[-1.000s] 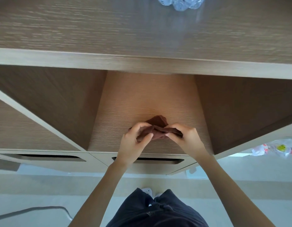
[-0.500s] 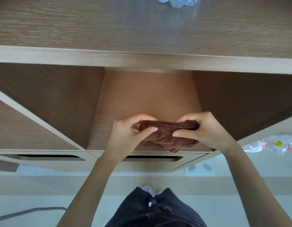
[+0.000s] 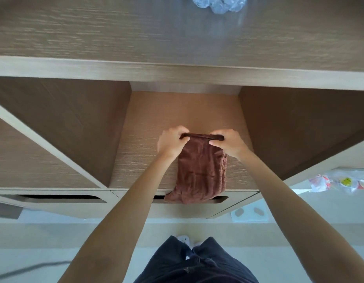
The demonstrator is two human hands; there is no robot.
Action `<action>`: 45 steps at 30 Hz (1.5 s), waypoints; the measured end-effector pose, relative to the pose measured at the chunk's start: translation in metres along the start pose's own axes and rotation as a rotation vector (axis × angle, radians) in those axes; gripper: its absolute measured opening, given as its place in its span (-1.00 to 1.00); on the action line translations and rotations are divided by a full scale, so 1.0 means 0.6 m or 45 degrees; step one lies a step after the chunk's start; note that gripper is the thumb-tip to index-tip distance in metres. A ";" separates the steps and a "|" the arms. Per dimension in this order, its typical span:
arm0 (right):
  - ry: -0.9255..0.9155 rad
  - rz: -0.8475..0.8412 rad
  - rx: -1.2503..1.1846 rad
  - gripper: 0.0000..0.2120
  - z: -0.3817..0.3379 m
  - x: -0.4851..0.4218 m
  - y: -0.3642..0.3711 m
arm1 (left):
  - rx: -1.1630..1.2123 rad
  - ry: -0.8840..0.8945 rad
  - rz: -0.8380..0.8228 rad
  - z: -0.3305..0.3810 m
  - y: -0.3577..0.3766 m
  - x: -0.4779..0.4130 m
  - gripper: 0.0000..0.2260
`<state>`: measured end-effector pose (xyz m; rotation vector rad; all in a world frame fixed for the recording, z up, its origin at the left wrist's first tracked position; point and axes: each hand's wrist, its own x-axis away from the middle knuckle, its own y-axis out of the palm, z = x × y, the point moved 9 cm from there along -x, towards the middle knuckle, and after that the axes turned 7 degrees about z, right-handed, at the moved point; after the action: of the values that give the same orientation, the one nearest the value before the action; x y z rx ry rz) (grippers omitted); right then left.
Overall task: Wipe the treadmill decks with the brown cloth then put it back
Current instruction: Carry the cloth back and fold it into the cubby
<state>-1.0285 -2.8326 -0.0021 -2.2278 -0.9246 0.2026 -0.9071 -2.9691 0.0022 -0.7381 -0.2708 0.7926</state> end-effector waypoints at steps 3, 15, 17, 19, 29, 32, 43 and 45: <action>-0.015 0.009 0.104 -0.75 0.007 -0.017 0.009 | -0.347 0.389 0.125 0.036 0.001 0.046 -0.69; -0.352 0.084 0.514 -0.59 0.012 0.113 0.056 | -0.622 0.653 -0.193 -0.031 0.116 0.150 -0.54; -0.255 -0.181 0.783 -0.48 0.055 0.122 0.098 | -0.637 0.649 -0.183 -0.033 0.117 0.144 -0.56; -0.221 -0.255 0.940 -0.45 0.070 0.115 0.107 | -0.668 0.638 -0.201 -0.038 0.118 0.138 -0.56; -0.164 -0.269 1.042 -0.46 0.056 0.048 0.099 | -0.748 0.564 -0.284 -0.041 0.138 0.081 -0.54; -0.232 -0.092 0.948 -0.51 0.040 0.069 0.084 | -0.760 0.568 -0.273 -0.041 0.139 0.079 -0.55; -0.190 -0.148 0.782 -0.48 0.073 0.091 0.102 | -0.711 0.576 -0.172 -0.006 0.088 0.198 -0.57; -0.175 -0.189 0.763 -0.48 0.067 0.079 0.099 | -0.734 0.542 -0.172 -0.012 0.091 0.211 -0.57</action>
<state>-0.9760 -2.8079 -0.0655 -1.6032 -0.9463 0.4979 -0.8466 -2.8547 -0.0465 -1.3926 -0.1589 0.4072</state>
